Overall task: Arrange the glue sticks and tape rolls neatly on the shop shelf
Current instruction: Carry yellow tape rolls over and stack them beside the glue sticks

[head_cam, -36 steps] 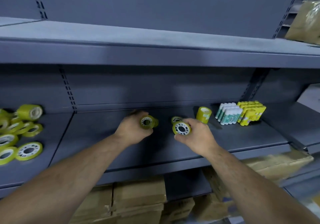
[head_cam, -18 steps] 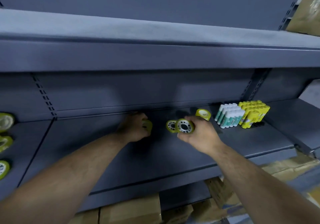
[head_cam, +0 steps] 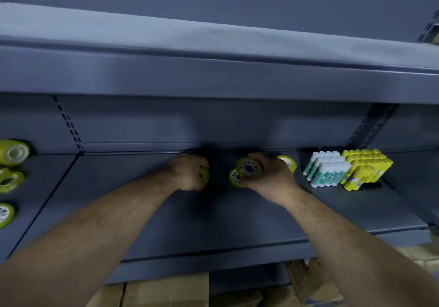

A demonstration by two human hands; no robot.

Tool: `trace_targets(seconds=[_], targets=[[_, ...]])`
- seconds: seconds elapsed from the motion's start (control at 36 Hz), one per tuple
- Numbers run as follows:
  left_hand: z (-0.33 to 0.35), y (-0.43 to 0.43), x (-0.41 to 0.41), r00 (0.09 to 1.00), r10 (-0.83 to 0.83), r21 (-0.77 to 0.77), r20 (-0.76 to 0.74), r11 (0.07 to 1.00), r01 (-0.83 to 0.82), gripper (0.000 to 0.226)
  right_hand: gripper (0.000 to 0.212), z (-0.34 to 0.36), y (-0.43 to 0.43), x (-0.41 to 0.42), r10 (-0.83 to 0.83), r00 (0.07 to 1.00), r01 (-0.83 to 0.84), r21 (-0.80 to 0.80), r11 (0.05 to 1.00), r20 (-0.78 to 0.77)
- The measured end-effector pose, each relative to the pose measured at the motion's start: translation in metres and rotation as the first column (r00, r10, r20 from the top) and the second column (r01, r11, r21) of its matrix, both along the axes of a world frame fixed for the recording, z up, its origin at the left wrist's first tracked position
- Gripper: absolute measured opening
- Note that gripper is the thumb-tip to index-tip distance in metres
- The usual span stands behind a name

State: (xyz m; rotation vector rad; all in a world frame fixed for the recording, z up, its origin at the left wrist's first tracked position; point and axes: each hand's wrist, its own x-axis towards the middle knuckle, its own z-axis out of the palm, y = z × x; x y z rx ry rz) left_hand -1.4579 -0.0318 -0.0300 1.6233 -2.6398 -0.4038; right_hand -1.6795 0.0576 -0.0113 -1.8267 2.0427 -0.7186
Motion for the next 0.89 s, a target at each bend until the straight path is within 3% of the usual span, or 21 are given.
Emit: trace_targets(seconds=[0.11,0.44,0.72,0.81,0.89], targets=[[0.002,0.005,-0.001,0.999,0.022,-0.013,0.026,1.0,-0.022,0.049,0.069,-0.002,-0.004,0.0,-0.008,1.0,0.008,0.004,1.0,0.016],[0.008,0.004,-0.008,0.988,-0.018,0.07,0.151,0.998,0.007,0.057,0.067,-0.005,-0.007,0.001,0.016,1.0,-0.016,0.02,1.0,-0.001],[0.01,0.005,-0.021,0.977,-0.021,0.052,0.211,0.999,0.01,0.033,0.069,-0.006,-0.004,-0.002,0.003,1.0,-0.003,0.015,1.0,-0.003],[0.006,0.002,-0.019,0.98,-0.003,0.051,0.201,0.999,-0.007,0.051,0.069,-0.008,-0.005,-0.003,0.004,1.0,-0.004,0.021,1.0,-0.015],[0.008,0.002,-0.011,0.989,0.036,0.132,0.14,0.99,-0.055,0.098,0.075,-0.008,-0.007,-0.004,0.008,0.999,-0.007,0.042,0.999,-0.039]])
